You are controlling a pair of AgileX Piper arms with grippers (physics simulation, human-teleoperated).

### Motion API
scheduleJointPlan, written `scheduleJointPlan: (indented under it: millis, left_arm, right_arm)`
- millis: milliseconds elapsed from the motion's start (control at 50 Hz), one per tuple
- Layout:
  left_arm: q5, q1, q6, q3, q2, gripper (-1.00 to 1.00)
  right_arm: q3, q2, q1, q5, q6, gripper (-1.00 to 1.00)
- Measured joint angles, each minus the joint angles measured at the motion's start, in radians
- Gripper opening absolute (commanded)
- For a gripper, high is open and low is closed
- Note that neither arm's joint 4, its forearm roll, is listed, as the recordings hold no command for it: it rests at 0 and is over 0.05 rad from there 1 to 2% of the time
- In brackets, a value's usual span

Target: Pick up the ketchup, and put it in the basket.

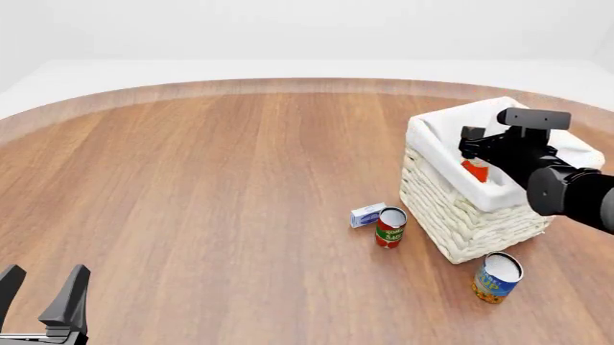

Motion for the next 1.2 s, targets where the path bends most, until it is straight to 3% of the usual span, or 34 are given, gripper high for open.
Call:
scheduleJointPlan:
  millis: [600, 1200]
  left_arm:
    - [0.0, 0.0, 0.0, 0.0, 0.0, 1.0]
    - [0.0, 0.0, 0.0, 0.0, 0.0, 1.0]
  right_arm:
    - [0.061, -0.091, 0.025, -0.048, 0.071, 1.0]
    - [0.088, -0.138, 0.102, -0.072, 0.121, 1.0]
